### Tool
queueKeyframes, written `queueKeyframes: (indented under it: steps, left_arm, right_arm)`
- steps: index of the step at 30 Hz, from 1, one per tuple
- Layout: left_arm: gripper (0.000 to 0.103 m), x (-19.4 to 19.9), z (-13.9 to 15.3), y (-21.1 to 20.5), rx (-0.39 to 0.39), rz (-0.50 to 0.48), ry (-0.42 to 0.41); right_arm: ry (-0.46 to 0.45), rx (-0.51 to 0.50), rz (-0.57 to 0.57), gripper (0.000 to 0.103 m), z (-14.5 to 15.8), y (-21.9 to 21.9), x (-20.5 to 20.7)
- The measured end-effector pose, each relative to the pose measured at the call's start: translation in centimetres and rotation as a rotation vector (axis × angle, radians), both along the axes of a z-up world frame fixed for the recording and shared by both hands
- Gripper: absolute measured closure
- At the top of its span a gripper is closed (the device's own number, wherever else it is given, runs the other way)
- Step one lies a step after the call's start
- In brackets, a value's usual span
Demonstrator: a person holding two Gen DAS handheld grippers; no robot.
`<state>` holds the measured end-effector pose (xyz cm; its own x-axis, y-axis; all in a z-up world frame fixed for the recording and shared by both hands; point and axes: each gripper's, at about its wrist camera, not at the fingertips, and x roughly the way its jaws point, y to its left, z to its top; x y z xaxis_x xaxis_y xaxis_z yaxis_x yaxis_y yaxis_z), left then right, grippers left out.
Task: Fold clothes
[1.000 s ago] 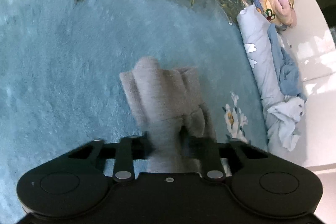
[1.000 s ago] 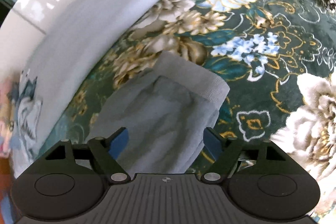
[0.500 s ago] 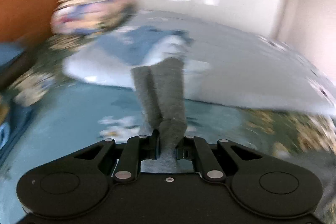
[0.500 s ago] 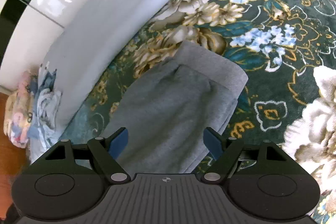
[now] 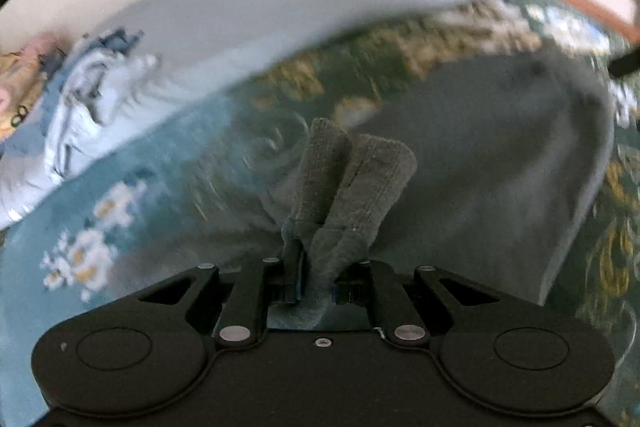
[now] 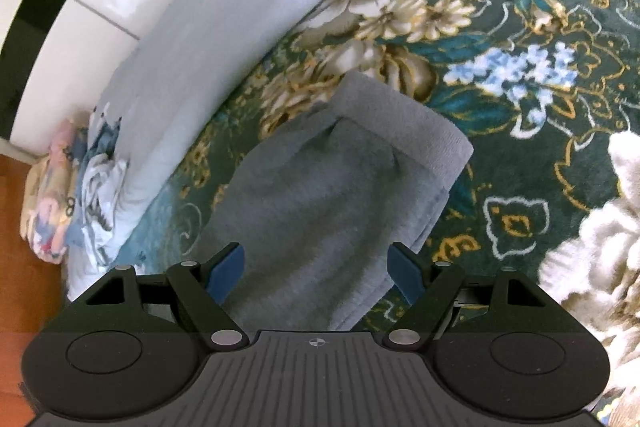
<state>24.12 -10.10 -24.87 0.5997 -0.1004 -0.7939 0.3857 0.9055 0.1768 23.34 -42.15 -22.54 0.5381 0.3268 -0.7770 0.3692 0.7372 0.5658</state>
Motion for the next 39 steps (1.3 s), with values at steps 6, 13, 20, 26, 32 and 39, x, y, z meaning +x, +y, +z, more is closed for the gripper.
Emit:
queueKeyframes:
  steps: [6, 13, 20, 26, 32, 39]
  left_arm:
    - [0.050, -1.6, 0.6, 0.8, -0.066, -0.042, 0.060]
    - [0.039, -2.8, 3.5, 5.5, -0.202, 0.053, 0.077]
    - [0.040, -1.8, 2.3, 14.6, -0.333, 0.504, 0.172]
    - [0.040, -0.5, 0.3, 20.0, -0.411, 0.775, 0.224]
    - [0.040, -0.8, -1.1, 20.6, -0.371, 0.752, 0.295]
    - [0.039, -2.1, -2.3, 20.8, -0.356, 0.715, 0.342]
  right_arm:
    - [0.018, 0.039, 0.039, 0.026, -1.1, 1.6, 0.7]
    - [0.016, 0.113, 0.203, 0.026, -1.1, 6.6, 3.5]
    - [0.104, 0.233, 0.355, 0.026, -3.0, 13.8, 6.2]
    - [0.243, 0.258, 0.210, 0.028, -5.6, 15.7, 7.5]
    - [0.274, 0.293, 0.077, 0.077, -6.8, 15.3, 7.0]
    - [0.222, 0.228, 0.168, 0.088, -4.2, 15.4, 6.1]
